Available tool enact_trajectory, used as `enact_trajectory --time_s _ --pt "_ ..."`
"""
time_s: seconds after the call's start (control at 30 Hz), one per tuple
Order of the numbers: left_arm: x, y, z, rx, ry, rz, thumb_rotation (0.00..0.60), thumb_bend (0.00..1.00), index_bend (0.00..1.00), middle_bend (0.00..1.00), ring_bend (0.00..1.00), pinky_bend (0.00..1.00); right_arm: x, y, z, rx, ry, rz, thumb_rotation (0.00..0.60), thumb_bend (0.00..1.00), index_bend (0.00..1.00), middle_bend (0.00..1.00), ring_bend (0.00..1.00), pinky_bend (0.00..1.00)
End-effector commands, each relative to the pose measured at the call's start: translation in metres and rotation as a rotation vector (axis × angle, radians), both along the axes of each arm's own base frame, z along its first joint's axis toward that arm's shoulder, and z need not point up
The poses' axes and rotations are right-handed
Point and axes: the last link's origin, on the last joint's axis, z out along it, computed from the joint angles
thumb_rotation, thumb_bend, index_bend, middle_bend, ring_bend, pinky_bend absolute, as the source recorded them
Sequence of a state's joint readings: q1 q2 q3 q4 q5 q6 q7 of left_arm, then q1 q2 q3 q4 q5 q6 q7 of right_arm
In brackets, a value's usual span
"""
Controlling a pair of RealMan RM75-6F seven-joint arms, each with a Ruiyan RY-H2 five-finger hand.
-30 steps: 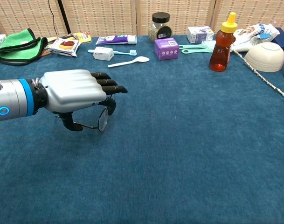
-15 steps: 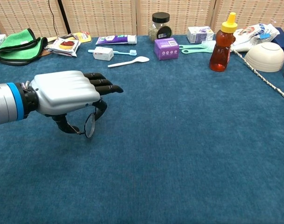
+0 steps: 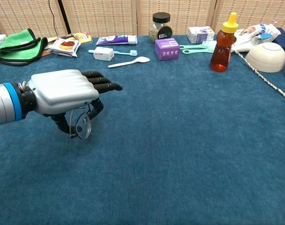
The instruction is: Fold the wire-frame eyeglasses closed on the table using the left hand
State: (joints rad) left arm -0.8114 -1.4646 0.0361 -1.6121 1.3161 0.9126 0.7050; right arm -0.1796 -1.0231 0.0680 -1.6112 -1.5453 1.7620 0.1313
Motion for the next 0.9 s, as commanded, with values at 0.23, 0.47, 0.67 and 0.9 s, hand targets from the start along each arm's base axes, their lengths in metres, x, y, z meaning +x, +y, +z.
enact_trajectory --time_s 0.23,0.47,0.67,0.9 --pt "0.0003 -0.0007 -0.0001 0.006 -0.017 0.004 0.600 0.20 0.71 0.00 0.00 0.00 -0.0001 -0.0005 -0.0002 0.002 -0.001 0.002 0.600 0.02 0.09 0.00 0.00 0.02" --pt "-0.0020 0.0000 -0.0003 0.008 -0.012 0.013 0.600 0.20 0.74 0.00 0.00 0.00 -0.0001 -0.0016 -0.0012 0.006 -0.003 0.003 0.600 0.02 0.09 0.00 0.00 0.02" --pt "-0.0014 0.0013 0.0001 0.021 -0.019 0.020 0.600 0.20 0.62 0.00 0.00 0.00 -0.0005 -0.0027 -0.0021 0.010 -0.005 0.001 0.600 0.02 0.10 0.00 0.00 0.02" --pt "-0.0014 -0.0013 -0.0005 0.023 -0.022 0.040 0.600 0.20 0.45 0.00 0.00 0.00 -0.0005 -0.0041 -0.0027 0.012 -0.005 0.003 0.600 0.02 0.10 0.00 0.00 0.02"
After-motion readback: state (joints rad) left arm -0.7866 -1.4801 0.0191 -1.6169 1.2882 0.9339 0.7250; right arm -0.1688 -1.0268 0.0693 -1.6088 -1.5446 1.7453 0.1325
